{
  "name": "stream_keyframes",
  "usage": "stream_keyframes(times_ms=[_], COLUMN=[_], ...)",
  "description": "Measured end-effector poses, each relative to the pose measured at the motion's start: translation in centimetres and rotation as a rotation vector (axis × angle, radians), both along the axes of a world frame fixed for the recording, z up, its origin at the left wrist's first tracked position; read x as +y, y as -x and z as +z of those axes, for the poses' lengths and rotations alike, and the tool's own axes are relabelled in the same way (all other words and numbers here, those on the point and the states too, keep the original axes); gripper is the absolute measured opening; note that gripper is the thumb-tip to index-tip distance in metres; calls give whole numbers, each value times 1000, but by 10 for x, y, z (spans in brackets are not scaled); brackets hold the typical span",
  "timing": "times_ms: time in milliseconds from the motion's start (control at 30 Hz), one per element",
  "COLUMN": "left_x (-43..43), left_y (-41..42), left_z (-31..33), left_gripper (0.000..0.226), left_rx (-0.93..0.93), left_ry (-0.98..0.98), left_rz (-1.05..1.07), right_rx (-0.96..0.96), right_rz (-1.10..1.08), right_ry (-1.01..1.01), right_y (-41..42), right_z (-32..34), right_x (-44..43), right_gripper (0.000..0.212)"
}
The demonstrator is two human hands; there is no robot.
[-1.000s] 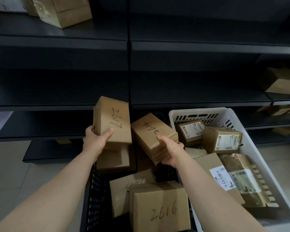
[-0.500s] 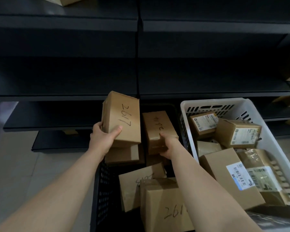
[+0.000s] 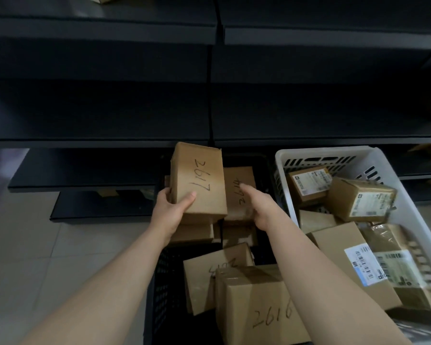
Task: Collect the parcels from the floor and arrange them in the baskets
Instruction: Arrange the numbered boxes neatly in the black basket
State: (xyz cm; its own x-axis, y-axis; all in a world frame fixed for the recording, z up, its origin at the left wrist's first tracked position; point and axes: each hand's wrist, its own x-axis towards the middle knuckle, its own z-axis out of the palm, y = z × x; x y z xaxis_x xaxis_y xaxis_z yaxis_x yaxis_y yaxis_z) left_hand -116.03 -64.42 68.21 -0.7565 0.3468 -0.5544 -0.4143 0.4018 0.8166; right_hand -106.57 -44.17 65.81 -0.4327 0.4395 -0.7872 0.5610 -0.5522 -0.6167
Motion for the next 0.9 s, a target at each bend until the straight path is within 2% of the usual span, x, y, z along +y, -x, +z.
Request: stream_keyframes(times_ms=[33,67,133,167,267,400,467,567,633,800,900], left_x=[0,0,1,3,13,27,35,49,57,75,84], left_y=[-1,-1,1,3,0,-9,-13,-18,-22,-27,-24], left_z=[2,3,3,2,4,9,11,16,11,1,-9], left_gripper=[100,107,119,120,115,117,110,72,56,47,51], left_rx=[-44,-79,-140,-166,-175,-157,-133,-80,-60,-57,-51], left_ry=[-19,-24,-25,-32,-48,-49,-33,21,58,100,128], left_rz=[-11,-38,-114,-145,-211,-257,-291,-335,-356,-322,-304], right_rx=[61,107,156,159,139,168,154,86,54,-11,-39], right_rz=[42,79,129,150,213,209,187,142,145,176,197], right_ry=[16,33,58,76,121,115,87,-8,-84,-218,-287], right_y=[0,-2,-8,-13,-23,-29,-28,-24,-22,-23,-22], right_z=[6,16,30,33,35,42,43,43,39,35,32], right_x=[-1,-3,-5,-5,-6,-2,3,11,17,28,29], right_gripper=[102,100,76,66,61,41,41,35,34,33,34])
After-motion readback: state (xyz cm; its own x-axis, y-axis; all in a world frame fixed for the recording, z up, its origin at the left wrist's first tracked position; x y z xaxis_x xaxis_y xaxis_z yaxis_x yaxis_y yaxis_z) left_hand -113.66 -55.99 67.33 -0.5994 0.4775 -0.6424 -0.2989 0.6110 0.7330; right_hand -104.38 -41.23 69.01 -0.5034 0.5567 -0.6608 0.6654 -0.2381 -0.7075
